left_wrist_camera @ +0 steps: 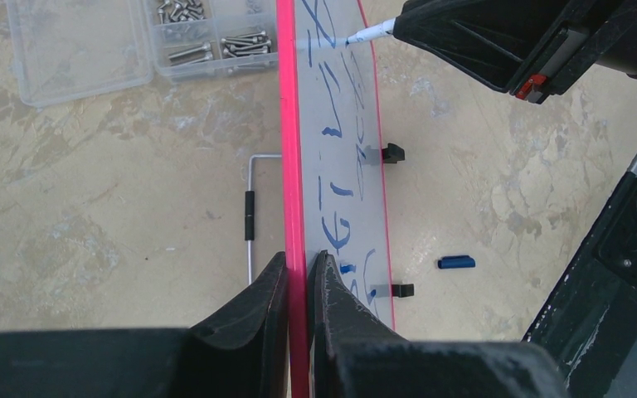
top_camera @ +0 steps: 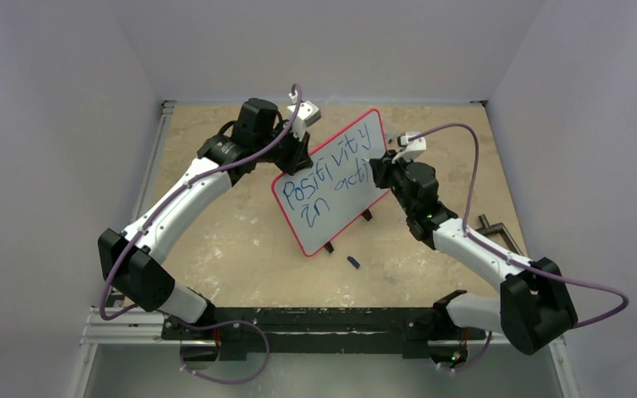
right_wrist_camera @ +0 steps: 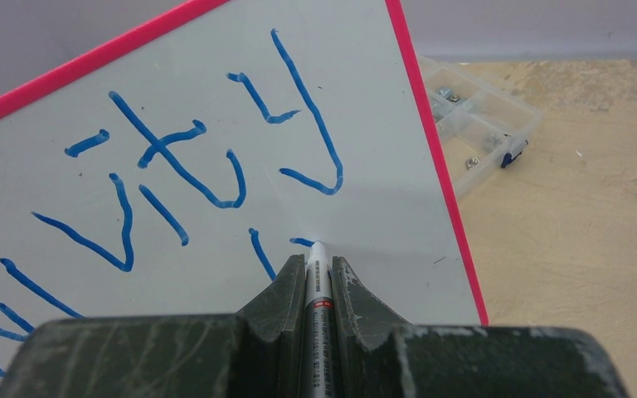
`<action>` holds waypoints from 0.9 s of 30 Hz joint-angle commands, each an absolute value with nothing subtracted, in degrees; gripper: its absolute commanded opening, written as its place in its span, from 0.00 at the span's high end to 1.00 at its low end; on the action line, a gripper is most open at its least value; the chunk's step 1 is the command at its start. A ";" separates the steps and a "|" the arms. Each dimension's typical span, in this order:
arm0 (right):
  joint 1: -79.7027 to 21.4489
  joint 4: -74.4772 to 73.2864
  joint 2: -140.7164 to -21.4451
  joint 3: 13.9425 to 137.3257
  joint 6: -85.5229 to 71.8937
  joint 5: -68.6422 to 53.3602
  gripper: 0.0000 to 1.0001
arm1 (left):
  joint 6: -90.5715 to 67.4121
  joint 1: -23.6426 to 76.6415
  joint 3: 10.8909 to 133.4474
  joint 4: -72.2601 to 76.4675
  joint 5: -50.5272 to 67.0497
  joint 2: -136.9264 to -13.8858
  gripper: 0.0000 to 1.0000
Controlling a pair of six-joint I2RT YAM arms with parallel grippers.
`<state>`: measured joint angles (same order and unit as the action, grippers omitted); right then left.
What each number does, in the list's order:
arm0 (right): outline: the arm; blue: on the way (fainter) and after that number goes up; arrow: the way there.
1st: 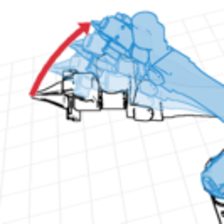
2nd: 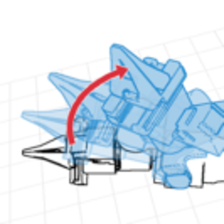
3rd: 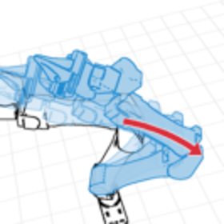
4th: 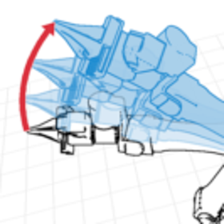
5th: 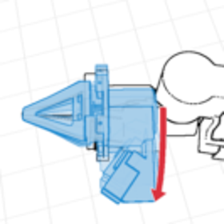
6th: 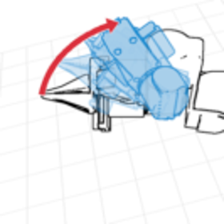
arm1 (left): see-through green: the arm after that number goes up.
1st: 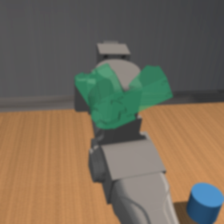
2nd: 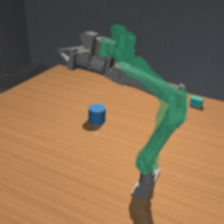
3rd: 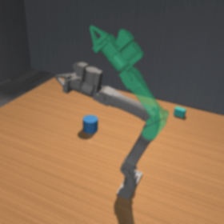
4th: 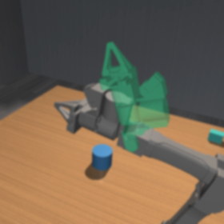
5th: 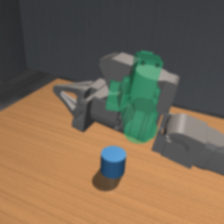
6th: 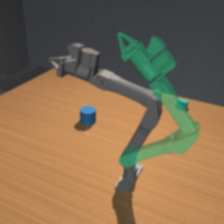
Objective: Write a sentence on the whiteboard
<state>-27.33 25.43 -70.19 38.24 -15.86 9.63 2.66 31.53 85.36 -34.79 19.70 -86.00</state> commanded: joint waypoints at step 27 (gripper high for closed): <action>-26.93 27.12 -65.47 35.94 -16.52 13.21 1.00 | 9.30 32.16 83.50 -40.05 18.48 -84.87 1.00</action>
<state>-27.24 24.03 -65.21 36.07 -16.03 12.56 2.81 31.59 85.34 -35.16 20.29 -85.54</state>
